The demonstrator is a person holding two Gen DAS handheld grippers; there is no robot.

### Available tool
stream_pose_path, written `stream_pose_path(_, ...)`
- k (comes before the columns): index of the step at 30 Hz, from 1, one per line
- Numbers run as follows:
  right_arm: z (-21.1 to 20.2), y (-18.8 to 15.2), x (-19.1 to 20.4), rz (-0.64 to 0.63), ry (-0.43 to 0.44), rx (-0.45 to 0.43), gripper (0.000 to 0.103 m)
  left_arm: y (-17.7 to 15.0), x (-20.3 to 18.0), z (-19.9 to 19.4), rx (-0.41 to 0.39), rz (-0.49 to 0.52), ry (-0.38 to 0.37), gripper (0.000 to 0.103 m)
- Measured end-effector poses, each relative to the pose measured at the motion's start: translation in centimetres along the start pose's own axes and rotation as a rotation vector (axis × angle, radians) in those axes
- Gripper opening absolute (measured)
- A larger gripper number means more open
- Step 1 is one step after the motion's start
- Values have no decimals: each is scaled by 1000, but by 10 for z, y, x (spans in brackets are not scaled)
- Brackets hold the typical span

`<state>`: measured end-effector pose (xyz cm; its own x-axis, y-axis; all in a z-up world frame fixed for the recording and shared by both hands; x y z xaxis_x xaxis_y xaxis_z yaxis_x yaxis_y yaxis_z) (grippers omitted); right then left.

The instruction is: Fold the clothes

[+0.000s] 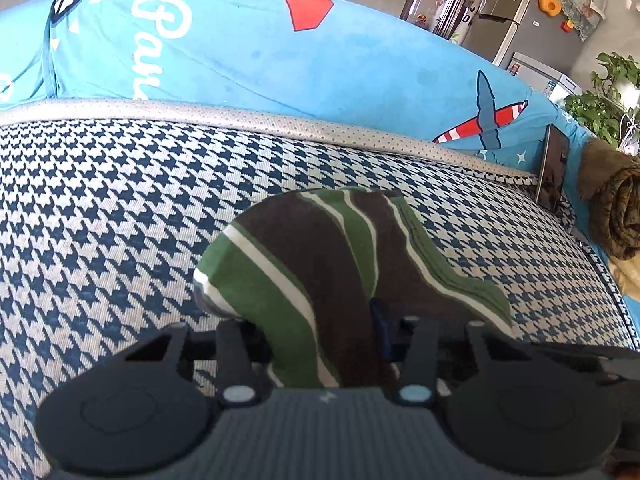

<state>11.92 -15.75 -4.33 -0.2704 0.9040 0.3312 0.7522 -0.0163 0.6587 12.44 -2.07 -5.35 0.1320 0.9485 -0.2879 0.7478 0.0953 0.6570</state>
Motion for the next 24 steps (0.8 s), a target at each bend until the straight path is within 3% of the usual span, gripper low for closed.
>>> stream_pose_path(12, -14, 13, 44, -103, 14, -107, 22, 16, 9, -49, -140, 43, 107, 38)
stream_pose_path(24, -6, 11, 113, -193, 103, -145, 22, 18, 64, -100, -216, 24, 218, 38)
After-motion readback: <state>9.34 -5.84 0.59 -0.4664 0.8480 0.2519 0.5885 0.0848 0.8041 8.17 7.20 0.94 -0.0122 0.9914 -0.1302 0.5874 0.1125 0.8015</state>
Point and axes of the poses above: each gripper's, at about its wrist camera, not at the fingertips, and z roughly the way its jaws point, x to its left, y to its top, the point moved 7 cm from there along z, roughly the way its jaws point, and after that the axes turned 2 degrees about -z, right-handed, at the moved point
